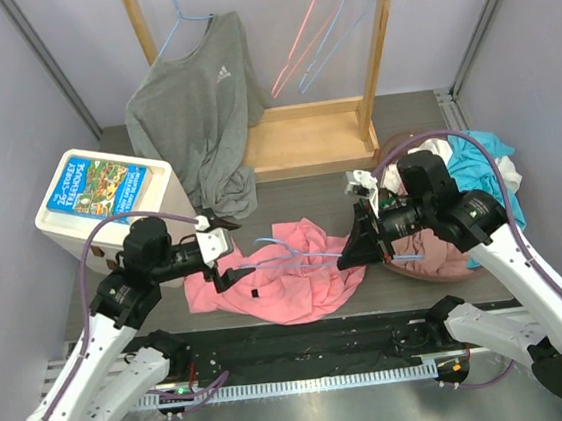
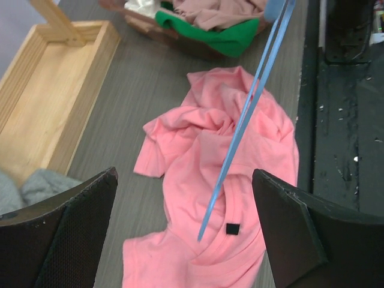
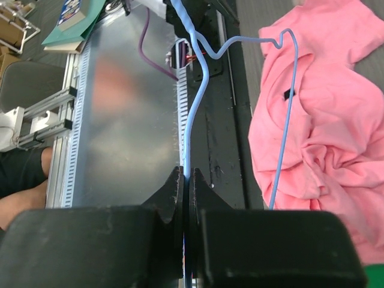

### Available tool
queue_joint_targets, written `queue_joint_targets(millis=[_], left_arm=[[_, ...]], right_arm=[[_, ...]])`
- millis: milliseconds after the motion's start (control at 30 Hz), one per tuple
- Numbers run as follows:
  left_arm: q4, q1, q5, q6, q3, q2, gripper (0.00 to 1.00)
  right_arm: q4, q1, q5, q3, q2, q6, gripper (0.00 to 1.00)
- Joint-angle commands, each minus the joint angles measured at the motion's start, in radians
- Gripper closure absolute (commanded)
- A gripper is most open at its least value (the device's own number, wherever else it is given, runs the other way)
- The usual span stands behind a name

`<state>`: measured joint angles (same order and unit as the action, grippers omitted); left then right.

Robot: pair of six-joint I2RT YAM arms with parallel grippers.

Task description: Place the t-shirt on the hanger

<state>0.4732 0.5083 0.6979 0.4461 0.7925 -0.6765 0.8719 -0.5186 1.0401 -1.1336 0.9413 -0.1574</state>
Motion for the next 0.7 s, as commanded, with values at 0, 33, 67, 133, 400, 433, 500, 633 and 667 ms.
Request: queue_joint_targets(millis=[0,33,67,133,400,433,500,633,667], left_arm=[[-0.079,0.065,0.068,0.035,-0.002,-0.031,0.09],[-0.082,0.084,0.034,0.042,-0.007,-0.037,0.13],[-0.085,0.111,0.028,0.051,-0.015,-0.043,0.15],[-0.085,0.127,0.041,0.045,-0.016,-0.066,0.26],[-0.035,0.142,0.032,-0.01,-0.021,-0.08,0.89],[-0.025,0.142,0.025,-0.027,-0.019,-0.08,1.0],[0.004,0.142,0.018,-0.041,-0.019,-0.072,1.0],[0.034,0.142,-0.005,-0.092,-0.004,-0.064,1.0],[0.063,0.142,-0.005,-0.093,0.007,-0.075,1.0]], right_arm=[[-0.126,-0.043,0.074,0.003,0.002,0.036,0.99],[-0.145,-0.063,0.077,0.005,0.005,0.05,0.99],[-0.161,-0.076,0.078,0.008,0.008,0.071,0.99],[-0.2,-0.107,0.063,0.012,0.008,0.079,0.99],[-0.24,-0.116,0.041,0.034,0.02,0.073,0.94],[-0.241,-0.116,-0.001,0.037,0.022,0.07,0.9],[-0.255,-0.116,-0.088,0.038,0.03,0.064,0.69],[-0.255,-0.12,-0.362,-0.023,0.068,-0.008,0.09],[-0.232,-0.12,-0.43,-0.047,0.086,-0.036,0.09]])
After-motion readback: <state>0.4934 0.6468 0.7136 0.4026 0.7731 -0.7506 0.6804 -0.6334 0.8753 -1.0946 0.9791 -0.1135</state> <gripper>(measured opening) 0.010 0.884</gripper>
